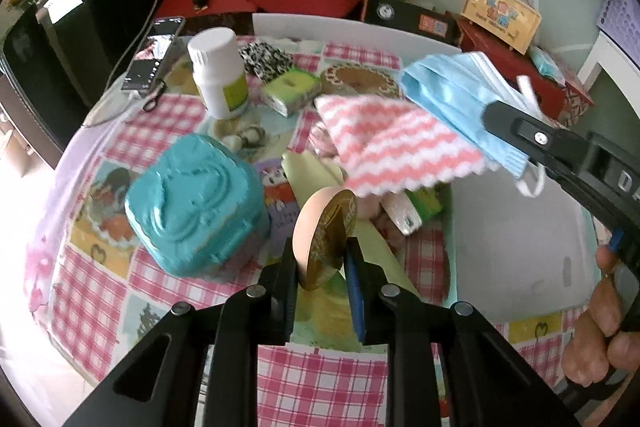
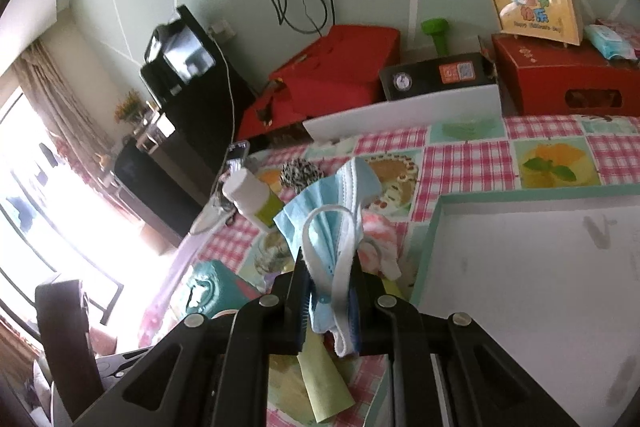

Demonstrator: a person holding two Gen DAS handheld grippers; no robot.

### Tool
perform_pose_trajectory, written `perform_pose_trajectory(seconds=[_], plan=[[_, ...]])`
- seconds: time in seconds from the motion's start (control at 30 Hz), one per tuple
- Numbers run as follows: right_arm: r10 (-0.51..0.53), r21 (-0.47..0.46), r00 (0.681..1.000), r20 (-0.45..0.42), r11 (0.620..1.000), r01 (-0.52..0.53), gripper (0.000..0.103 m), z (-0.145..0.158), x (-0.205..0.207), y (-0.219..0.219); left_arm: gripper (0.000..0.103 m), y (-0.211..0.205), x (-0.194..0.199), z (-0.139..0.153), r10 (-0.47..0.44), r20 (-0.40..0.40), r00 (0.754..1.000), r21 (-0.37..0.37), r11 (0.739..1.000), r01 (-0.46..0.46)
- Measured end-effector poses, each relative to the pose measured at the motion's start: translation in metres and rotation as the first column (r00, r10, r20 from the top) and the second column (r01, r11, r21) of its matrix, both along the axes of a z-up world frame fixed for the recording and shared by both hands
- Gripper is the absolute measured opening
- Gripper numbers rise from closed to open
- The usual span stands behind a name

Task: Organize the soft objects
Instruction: 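Grasp the round bun with the left gripper while the right gripper lifts the mask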

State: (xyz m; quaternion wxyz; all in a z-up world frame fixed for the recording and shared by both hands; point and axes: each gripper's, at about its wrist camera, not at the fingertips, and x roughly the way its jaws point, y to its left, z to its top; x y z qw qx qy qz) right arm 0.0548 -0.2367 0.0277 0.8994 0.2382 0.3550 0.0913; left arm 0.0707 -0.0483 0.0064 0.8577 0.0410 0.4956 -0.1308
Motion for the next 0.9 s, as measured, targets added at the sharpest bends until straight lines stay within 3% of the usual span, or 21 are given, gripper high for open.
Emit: perform_pose_trajectory(seconds=[0.1,0.37,0.6,0.63,0.77,0.9], plan=[[0.000,0.012,1.000,0.012,1.000,0.000,0.017,0.002,-0.001,-0.002,0.023,0.001,0.013,0.003,0.019,0.005,1.000,0.008,1.000,-0.019],[0.034,-0.036,0.990,-0.138,0.999,-0.039,0.017,-0.023,0.010,0.007,0.023,-0.016,0.049,0.016,0.086,-0.030,0.996,-0.060,0.994,-0.088],[0.008,-0.061,0.982,-0.191,0.998,-0.020,0.020,-0.037,0.013,0.002,0.023,-0.032,0.065,0.001,0.107,-0.109,0.988,-0.120,0.985,-0.120],[-0.001,-0.070,0.981,-0.194,0.997,-0.013,0.022,-0.037,0.012,0.001,0.023,-0.033,0.064,-0.002,0.098,-0.111,0.989,-0.122,0.986,-0.111],[-0.042,-0.115,0.978,-0.206,0.993,0.018,0.050,-0.037,0.011,-0.004,0.023,-0.035,0.062,-0.013,0.070,-0.131,0.989,-0.129,0.988,-0.087],[-0.061,-0.154,0.981,-0.187,0.988,0.033,0.050,-0.032,0.008,-0.007,0.023,-0.036,0.061,-0.020,0.044,-0.142,0.989,-0.132,0.989,-0.063]])
